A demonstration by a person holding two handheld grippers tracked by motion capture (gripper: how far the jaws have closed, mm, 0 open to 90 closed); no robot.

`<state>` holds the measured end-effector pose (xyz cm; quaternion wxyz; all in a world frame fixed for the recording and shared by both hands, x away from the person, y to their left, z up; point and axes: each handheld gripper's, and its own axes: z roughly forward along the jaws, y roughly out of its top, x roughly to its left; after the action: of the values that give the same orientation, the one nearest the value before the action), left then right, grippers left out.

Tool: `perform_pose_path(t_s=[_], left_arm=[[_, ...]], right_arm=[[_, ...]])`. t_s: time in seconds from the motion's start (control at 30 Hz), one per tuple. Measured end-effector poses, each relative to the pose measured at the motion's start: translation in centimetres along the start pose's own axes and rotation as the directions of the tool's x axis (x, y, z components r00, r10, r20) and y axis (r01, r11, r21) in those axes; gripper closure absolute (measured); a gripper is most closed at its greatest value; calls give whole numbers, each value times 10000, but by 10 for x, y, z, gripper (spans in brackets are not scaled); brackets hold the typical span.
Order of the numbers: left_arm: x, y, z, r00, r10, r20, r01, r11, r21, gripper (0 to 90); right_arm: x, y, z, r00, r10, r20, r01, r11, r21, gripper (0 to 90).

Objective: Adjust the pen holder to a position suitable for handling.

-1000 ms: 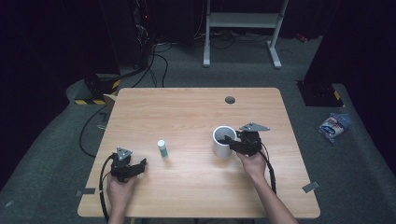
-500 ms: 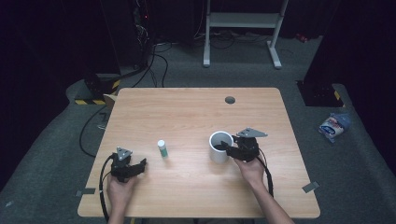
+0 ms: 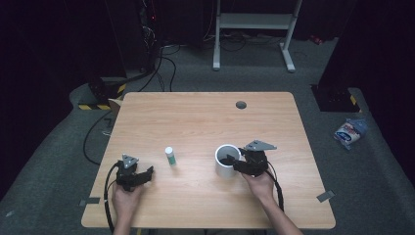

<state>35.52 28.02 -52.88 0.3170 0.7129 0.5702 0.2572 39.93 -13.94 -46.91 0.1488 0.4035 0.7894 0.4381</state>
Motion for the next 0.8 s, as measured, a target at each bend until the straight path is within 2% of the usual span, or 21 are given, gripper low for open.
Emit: perform_pose_path(t_s=[0.03,0.1,0.2,0.3,0.43,0.73,0.8], left_arm=[[0,0,0,10000,11,-2,-11,10000,2,262],[0,0,0,10000,6,-2,-6,10000,4,262],[0,0,0,10000,2,-2,-2,10000,4,262],[0,0,0,10000,-3,-2,3,10000,-6,262],[0,0,0,10000,1,-4,-1,10000,-4,262],[0,0,0,10000,-15,-9,15,10000,-6,262],[0,0,0,10000,-19,-18,19,10000,1,262]], right_arm=[[3,-1,2,10000,-54,74,52,9998,193,454],[4,-2,2,10000,-40,-56,41,9999,121,453],[5,-3,2,9999,-113,-3,113,9999,-25,446],[4,-5,0,10000,72,-3,-72,9999,-157,424],[0,-5,-6,9996,224,-168,-233,9982,-552,400],[-12,-9,-25,9990,441,-4,-439,9943,-968,396],[-18,-13,-33,9984,556,84,-544,9925,-1091,388]])
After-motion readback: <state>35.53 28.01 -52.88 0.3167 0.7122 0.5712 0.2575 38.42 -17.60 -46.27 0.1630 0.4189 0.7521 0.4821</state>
